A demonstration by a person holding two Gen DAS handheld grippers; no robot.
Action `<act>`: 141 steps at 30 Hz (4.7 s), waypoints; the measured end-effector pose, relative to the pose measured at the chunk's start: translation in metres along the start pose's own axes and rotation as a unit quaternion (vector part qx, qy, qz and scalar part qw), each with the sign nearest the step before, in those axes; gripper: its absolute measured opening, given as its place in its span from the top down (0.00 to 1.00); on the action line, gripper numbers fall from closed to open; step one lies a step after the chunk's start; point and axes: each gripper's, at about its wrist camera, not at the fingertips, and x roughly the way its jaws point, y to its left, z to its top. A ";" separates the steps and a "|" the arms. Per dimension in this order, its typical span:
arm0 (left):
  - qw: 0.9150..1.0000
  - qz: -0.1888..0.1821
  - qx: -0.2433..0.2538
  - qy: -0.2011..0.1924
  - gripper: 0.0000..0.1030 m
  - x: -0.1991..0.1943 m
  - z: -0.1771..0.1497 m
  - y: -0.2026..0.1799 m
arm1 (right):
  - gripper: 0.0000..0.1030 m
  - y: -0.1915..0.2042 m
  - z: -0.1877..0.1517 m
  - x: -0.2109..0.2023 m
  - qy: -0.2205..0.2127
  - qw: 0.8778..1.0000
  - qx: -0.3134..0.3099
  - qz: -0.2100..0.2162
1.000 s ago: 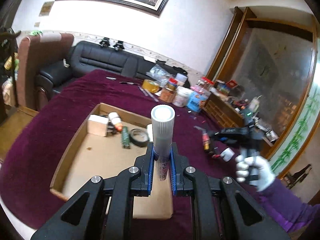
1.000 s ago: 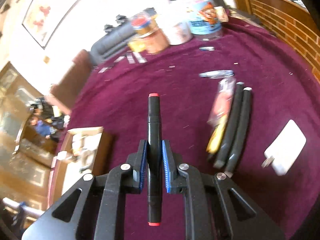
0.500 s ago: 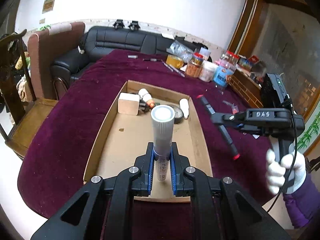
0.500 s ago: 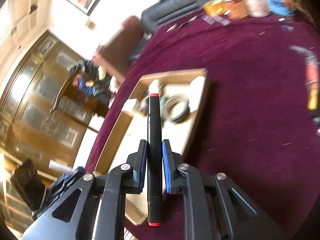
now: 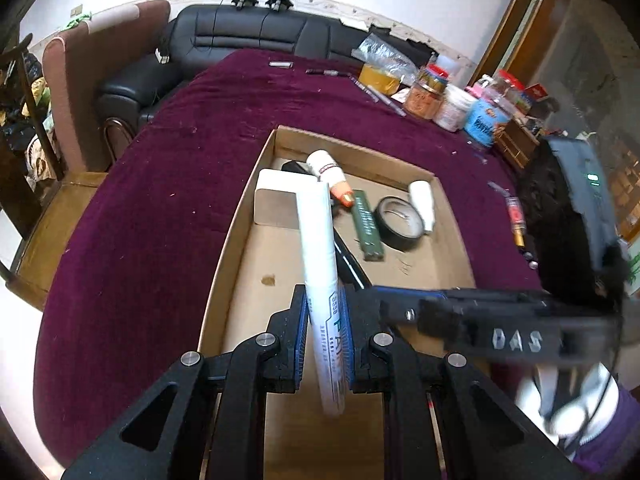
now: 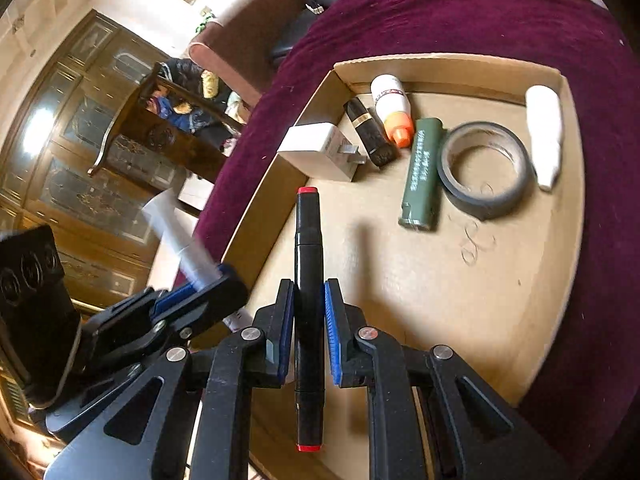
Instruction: Organize rigid objects
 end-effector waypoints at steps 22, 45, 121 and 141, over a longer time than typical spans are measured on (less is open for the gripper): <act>0.984 0.060 -0.129 -0.109 0.29 -0.047 -0.012 0.033 | 0.78 0.018 -0.001 -0.004 -0.050 0.995 -0.057 -0.062; 0.972 0.197 -0.049 -0.120 0.28 -0.058 -0.022 -0.041 | 0.54 -0.018 -0.047 -0.090 -0.148 0.977 -0.065 -0.141; 0.995 -0.008 0.098 -0.004 0.29 0.019 -0.039 -0.227 | 0.42 -0.209 -0.029 -0.307 -0.261 0.932 0.059 -0.242; 0.982 -0.049 0.178 0.039 0.29 0.108 -0.029 -0.353 | 0.13 -0.344 -0.110 -0.322 -0.319 0.901 0.252 -0.149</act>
